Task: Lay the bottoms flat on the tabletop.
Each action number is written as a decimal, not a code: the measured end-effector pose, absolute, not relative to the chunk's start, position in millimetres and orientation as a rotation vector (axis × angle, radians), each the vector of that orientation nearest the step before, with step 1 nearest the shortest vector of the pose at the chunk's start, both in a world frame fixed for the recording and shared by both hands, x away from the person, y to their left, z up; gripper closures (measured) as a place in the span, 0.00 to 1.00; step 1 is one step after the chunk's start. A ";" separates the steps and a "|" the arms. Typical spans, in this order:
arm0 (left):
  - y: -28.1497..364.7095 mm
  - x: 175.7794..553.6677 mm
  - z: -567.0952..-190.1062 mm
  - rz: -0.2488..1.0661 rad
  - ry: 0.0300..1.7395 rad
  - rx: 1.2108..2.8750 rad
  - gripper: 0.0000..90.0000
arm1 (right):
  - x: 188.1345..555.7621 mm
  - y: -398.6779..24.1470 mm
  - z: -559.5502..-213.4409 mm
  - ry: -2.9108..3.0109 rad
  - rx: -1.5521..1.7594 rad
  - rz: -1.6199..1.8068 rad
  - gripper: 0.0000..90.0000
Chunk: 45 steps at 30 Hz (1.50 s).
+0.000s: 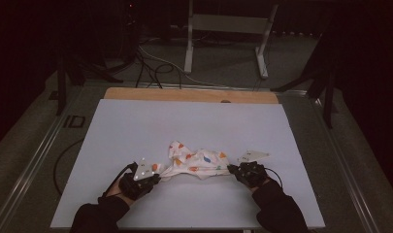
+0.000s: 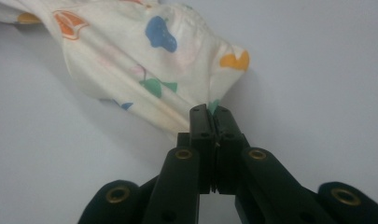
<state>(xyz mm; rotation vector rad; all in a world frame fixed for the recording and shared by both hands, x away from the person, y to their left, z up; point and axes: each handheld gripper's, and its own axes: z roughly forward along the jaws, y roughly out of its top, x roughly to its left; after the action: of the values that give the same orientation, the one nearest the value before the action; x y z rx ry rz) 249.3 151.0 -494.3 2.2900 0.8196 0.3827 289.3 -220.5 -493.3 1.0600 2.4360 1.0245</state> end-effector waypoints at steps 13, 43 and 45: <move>140.4 224.8 -498.5 0.223 0.772 2.302 0.93 | 266.4 -230.5 -502.0 2.478 1.071 1.003 0.98; 137.3 294.0 -451.0 0.317 0.856 2.218 0.33 | 303.8 -222.7 -452.8 2.381 1.082 1.190 0.13; 135.3 304.4 -451.2 0.306 0.879 2.206 0.33 | 311.8 -219.4 -453.0 2.361 1.115 1.192 0.26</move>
<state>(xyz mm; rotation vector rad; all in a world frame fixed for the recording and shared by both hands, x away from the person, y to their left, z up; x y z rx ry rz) 304.4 135.3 -451.2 2.2056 0.8794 0.3058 311.8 -219.4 -453.0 1.1147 2.3606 1.1915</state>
